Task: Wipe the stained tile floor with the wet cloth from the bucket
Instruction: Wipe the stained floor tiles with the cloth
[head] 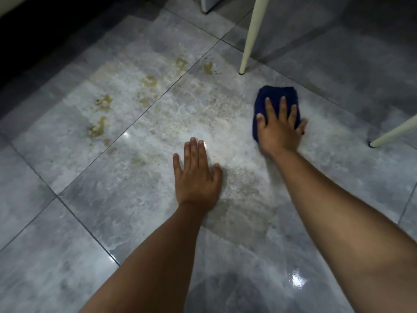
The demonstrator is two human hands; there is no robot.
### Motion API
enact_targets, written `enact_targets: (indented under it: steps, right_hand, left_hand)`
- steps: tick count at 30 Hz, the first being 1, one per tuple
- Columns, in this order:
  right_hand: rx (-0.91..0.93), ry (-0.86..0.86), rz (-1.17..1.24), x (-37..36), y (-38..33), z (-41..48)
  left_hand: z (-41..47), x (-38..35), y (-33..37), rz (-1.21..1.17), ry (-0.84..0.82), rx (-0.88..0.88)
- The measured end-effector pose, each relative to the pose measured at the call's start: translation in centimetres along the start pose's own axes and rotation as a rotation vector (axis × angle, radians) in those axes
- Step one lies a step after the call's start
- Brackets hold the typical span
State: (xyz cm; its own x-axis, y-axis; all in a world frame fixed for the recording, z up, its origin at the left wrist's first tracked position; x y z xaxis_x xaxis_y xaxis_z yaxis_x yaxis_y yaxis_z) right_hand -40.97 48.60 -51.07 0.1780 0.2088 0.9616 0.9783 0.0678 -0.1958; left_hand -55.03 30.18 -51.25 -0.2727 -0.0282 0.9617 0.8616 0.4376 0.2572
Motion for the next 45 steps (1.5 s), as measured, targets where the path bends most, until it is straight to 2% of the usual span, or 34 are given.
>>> enact_targets:
  steps: [4, 7, 11, 14, 17, 20, 22, 25, 28, 31, 33, 36, 41, 43, 45]
  right_hand:
    - [-0.256, 0.052, 0.092, -0.8, 5.1, -3.4]
    - [-0.364, 0.08, 0.142, -2.2, 4.2, -8.9]
    - [-0.153, 0.021, 0.069, -2.9, -1.4, -10.7]
    - [-0.049, 0.004, 0.0, -1.6, -1.2, -6.8]
    - [-0.128, 0.062, 0.03, -0.8, 2.5, -4.6]
    - [-0.32, 0.092, 0.116, -2.4, 4.8, -8.8]
    - [-0.382, 0.091, 0.13, -3.5, 3.6, -12.2]
    - [-0.27, 0.014, 0.108, -3.2, 1.0, -12.5]
    - [-0.145, -0.014, 0.029, 0.0, 2.7, -7.2]
    - [-0.235, 0.053, 0.046, 2.0, 7.4, -3.9]
    - [-0.355, 0.056, 0.093, 0.3, 9.0, -6.3]
    - [-0.445, 0.086, 0.121, -2.4, 6.7, -12.1]
    - [-0.185, -0.037, 0.032, -3.0, 0.7, -11.8]
    - [-0.127, -0.02, -0.011, -1.6, 2.6, -9.4]
    - [-0.168, 0.032, -0.013, -0.8, 5.8, -8.4]
  left_hand:
    - [-0.5, -0.4, -1.1, 0.045, -0.035, -0.005]
    - [-0.7, -0.6, -1.5, 0.033, -0.04, 0.001]
    - [-0.5, 0.0, -1.5, 0.018, -0.022, 0.019]
    - [-0.4, -0.1, -0.6, -0.001, -0.005, 0.014]
    - [0.1, -0.2, -0.9, 0.003, 0.006, 0.002]
    - [-0.5, -0.7, -2.3, 0.035, -0.005, -0.008]
    - [-0.7, -0.8, -2.9, 0.038, -0.004, 0.004]
    - [-0.9, -0.6, -2.5, 0.033, -0.002, 0.019]
    - [-0.7, -0.5, -0.3, -0.021, 0.014, 0.004]
    - [0.2, -0.3, 0.3, -0.032, 0.014, -0.005]
    - [-0.1, -0.6, -0.8, 0.004, -0.006, -0.012]
    - [-1.1, -0.9, -2.2, 0.026, -0.019, -0.007]
    - [-1.3, -0.5, -2.0, 0.054, -0.021, 0.029]
    - [-1.1, -0.8, -0.9, 0.034, -0.012, 0.037]
    - [-0.6, -1.0, -0.3, 0.027, -0.011, 0.045]
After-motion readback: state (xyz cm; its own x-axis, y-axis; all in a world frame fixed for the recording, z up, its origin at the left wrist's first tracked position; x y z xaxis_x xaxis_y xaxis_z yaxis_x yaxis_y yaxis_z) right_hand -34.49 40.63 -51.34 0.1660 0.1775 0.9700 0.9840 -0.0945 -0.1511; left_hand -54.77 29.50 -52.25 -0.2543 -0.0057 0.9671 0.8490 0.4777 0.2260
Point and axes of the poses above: each hand's wrist, its own z-axis towards the middle knuckle, its own x-axis out of the back of the hand, y = z × x, the point moved 3 cm from there along z, towards the middle knuckle, and after that the axes turned 1 degree about -y, right-handed, at the moved point
